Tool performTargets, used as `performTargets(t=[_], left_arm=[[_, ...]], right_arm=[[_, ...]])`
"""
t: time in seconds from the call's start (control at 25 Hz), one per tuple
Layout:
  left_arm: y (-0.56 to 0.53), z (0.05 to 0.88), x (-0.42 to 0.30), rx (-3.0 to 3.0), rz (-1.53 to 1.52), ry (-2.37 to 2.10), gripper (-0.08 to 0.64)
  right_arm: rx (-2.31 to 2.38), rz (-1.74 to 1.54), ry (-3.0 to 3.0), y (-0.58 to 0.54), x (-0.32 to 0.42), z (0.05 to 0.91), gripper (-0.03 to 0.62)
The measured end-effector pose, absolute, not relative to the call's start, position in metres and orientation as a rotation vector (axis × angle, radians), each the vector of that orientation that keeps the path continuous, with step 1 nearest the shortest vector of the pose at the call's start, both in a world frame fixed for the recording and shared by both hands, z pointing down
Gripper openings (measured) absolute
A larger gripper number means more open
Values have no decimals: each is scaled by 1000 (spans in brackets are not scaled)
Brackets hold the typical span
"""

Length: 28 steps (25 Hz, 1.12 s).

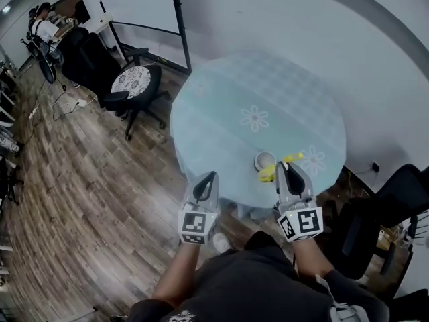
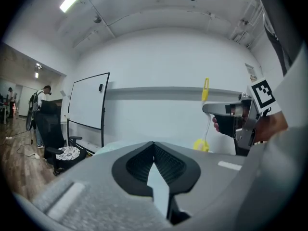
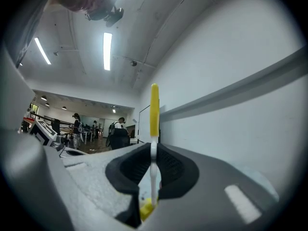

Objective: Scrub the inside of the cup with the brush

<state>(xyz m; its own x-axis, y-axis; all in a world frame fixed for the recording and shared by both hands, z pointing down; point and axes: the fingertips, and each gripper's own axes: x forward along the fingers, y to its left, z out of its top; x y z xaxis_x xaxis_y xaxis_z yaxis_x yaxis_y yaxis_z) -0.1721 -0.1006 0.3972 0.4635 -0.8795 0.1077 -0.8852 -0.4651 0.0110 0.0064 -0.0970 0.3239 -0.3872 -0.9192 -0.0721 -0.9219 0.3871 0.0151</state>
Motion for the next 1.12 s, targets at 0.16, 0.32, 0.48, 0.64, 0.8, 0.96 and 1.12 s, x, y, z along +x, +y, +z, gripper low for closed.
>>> performTargets(t=[0.16,0.32,0.48,0.64,0.8,0.96,1.12], left_arm=[[-110,397,-171,2652,123,-1562,-2],[-126,399,-169,2655,126,-1546,-3],[-141,401,-161,2657,119,-1524,-2],[-156,407,-151,2655,138,-1517,-2],[-178,416,-134,2642,161,-1519,-2],[-191,422,-116,2619,146,-1526,-2],[-216,444,-102,2590,174,-1536,-2]], right_arm=[[-1728,118,2572,-104,4,325,38],[-1749,139,2564,-121,6,324,38],[-1762,145,2566,-138,9,328,38],[-1756,119,2574,-152,16,337,38],[-1721,126,2614,-172,24,346,38],[-1715,91,2640,-188,42,365,38],[-1706,24,2653,-215,62,394,38]])
